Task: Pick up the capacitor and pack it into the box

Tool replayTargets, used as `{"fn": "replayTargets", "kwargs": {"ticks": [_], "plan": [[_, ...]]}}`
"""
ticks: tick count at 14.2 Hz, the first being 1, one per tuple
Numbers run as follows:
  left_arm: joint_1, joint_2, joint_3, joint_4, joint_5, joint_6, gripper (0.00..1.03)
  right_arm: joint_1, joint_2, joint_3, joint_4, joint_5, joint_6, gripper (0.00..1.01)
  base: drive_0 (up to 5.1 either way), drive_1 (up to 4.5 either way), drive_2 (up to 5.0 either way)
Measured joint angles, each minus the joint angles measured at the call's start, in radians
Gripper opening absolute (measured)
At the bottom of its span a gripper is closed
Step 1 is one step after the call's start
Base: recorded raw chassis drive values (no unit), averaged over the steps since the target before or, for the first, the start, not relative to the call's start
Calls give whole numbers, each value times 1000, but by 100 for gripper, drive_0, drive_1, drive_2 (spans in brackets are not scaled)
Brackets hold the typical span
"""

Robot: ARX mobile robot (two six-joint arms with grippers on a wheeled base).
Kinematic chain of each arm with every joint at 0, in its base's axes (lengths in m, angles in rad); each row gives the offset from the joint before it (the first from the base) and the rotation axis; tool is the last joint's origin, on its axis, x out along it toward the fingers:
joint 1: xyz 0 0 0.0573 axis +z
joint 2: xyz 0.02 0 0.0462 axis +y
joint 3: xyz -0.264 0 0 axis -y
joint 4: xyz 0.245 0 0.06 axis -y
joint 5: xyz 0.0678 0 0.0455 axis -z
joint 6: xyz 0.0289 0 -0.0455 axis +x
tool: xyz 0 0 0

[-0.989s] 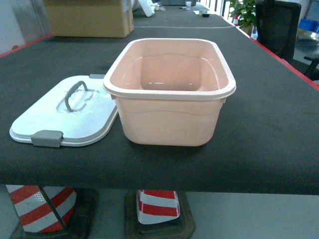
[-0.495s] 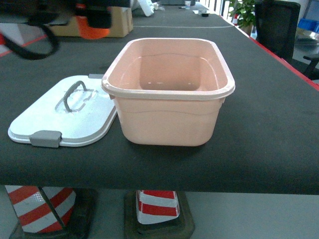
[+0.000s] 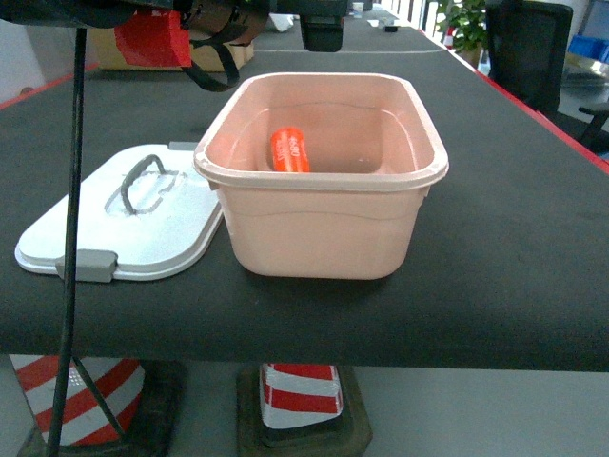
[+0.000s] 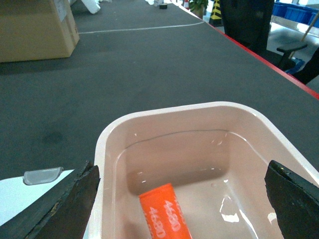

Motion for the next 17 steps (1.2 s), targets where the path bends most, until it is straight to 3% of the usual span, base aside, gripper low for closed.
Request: {"fn": "replayTargets", "kwargs": {"ticks": [5,6,7,8,10,12,13,17], "plan": [[0,0,0,0,0,0,98,0,0,0,0,0,0,98,0,0,0],[-8,0,-9,53,-53,-2,98,0,0,0,0,0,0,98,0,0,0],[-19,-26,-74,145,-181,-2,98,0,0,0,0,0,0,98,0,0,0],[-29,-105,-213,207,-274,1,98,0,0,0,-1,0,0,98,0,0,0],[-11,-226,-365,263,-318,21,98,0,0,0,0,0,0,98,0,0,0],[73,-307,-508,331,-375,47,98,0,0,0,0,0,0,98,0,0,0],[115,-312,-547,322,-393,54,98,0,0,0,0,0,0,98,0,0,0],[208,-129,-446,338,-312,33,98,0,0,0,0,0,0,98,0,0,0]]}}
